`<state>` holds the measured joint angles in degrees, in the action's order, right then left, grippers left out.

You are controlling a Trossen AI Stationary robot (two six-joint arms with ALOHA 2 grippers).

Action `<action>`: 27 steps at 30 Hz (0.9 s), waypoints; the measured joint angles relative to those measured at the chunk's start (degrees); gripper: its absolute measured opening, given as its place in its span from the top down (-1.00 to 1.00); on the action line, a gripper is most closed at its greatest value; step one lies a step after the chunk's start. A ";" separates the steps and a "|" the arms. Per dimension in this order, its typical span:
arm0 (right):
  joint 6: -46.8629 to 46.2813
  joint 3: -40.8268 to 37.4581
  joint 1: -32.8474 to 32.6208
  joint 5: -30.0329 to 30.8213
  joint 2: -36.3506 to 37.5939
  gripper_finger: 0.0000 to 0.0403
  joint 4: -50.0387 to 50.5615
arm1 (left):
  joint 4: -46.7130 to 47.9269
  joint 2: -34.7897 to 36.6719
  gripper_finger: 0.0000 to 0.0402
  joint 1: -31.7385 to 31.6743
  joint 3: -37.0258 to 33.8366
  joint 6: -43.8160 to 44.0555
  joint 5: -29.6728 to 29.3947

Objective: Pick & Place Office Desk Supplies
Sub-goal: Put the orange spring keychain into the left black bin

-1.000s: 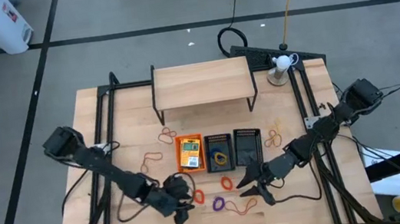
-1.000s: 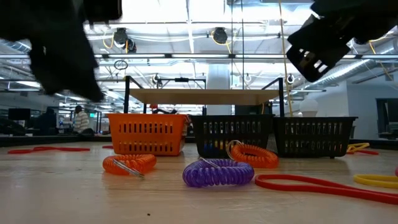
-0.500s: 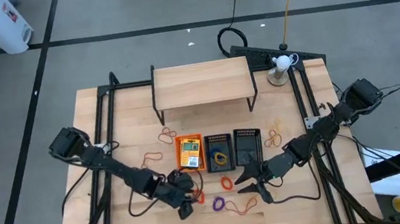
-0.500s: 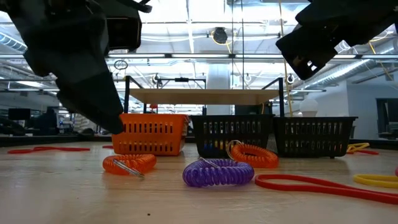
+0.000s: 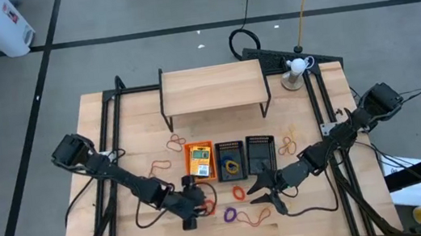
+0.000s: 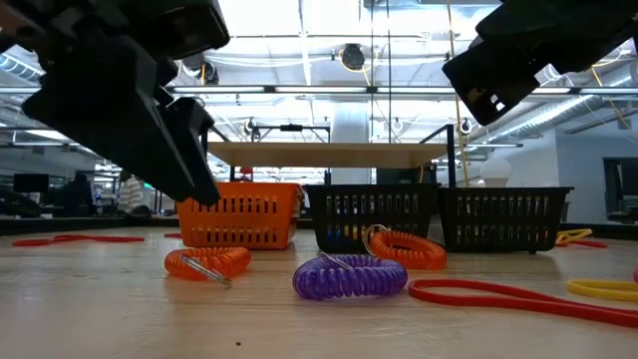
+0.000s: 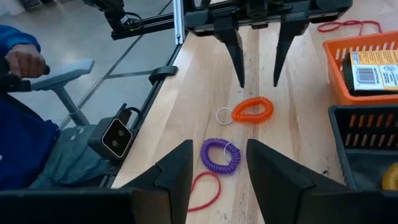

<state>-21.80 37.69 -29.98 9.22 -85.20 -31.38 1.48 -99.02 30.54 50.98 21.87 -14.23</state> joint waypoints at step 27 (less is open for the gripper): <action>5.22 0.00 0.15 0.01 -0.01 0.31 -0.32 | -41.12 0.00 0.06 1.48 -23.59 -6.45 0.93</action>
<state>-16.58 37.69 -29.83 9.23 -85.21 -31.69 -39.64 -99.02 32.01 27.39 15.42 -13.30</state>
